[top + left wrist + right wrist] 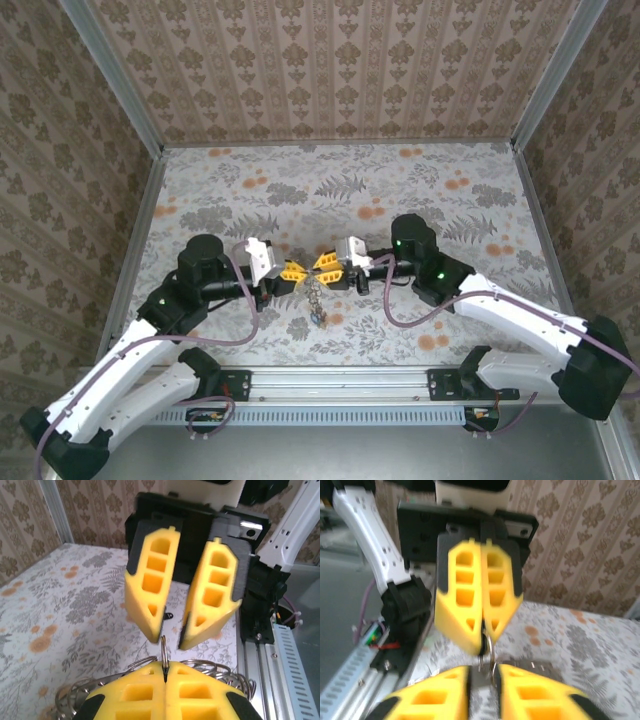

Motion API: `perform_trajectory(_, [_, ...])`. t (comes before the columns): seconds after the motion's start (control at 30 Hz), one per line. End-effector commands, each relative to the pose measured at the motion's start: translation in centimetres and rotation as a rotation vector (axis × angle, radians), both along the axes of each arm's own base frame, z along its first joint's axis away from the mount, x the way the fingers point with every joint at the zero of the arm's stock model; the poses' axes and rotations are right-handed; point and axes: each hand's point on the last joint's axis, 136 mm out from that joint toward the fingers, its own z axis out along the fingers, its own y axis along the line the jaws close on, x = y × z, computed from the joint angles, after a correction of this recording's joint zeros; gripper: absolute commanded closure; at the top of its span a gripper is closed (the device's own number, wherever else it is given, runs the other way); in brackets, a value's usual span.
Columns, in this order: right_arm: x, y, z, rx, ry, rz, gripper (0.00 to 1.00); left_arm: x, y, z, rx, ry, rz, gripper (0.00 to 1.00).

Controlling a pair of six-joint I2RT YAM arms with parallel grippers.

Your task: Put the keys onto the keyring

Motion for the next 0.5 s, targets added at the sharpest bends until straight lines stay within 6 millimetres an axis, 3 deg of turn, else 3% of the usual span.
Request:
perform_trajectory(0.0, [0.1, -1.8, -1.7, -0.174, -0.106, -0.036, 0.67, -0.1, 0.4, 1.4, 0.029, -0.041, 0.005, 1.0])
perform_trajectory(0.2, [0.6, -2.4, -2.8, -0.324, -0.102, -0.041, 0.61, 0.5, 0.1, -0.1, 0.144, 0.042, 0.013, 1.0])
perform_trajectory(0.47, [0.6, -1.5, -2.9, -0.371, -0.04, 0.0, 0.69, 0.7, -0.6, -1.7, 0.245, 0.116, -0.015, 1.0])
